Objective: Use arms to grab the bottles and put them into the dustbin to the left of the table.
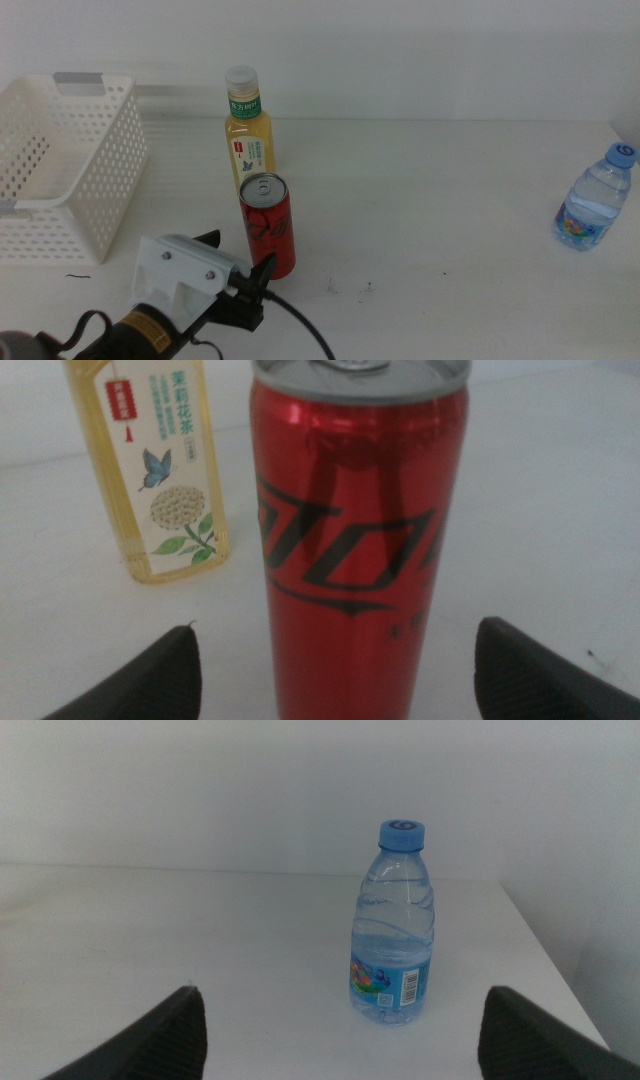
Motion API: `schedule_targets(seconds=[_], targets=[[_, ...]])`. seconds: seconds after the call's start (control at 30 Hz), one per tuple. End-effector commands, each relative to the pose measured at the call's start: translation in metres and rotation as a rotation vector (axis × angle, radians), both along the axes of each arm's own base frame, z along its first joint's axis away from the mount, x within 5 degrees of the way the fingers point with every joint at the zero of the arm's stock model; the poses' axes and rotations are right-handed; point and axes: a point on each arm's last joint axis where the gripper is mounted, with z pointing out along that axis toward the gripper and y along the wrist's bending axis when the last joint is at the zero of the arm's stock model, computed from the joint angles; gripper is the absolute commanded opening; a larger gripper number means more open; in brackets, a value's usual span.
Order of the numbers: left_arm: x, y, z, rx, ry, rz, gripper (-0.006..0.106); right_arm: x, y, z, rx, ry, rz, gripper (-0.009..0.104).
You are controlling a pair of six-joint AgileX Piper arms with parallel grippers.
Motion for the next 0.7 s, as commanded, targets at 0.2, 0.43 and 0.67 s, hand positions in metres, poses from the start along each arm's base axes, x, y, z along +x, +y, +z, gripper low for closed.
schedule_targets(seconds=[0.2, 0.43, 0.67], targets=[[0.018, -0.011, -0.004, -0.027, -0.011, -0.007, 0.094, 0.0, -0.001, 0.0, -0.008, -0.01, -0.008, 0.083], [0.031, -0.019, -0.005, -0.039, -0.033, -0.009, 0.094, 0.0, -0.001, 0.0, -0.008, -0.01, -0.008, 0.083], [0.043, -0.027, -0.012, -0.057, -0.022, -0.009, 0.094, 0.0, -0.001, 0.0, -0.008, -0.01, -0.008, 0.083]])
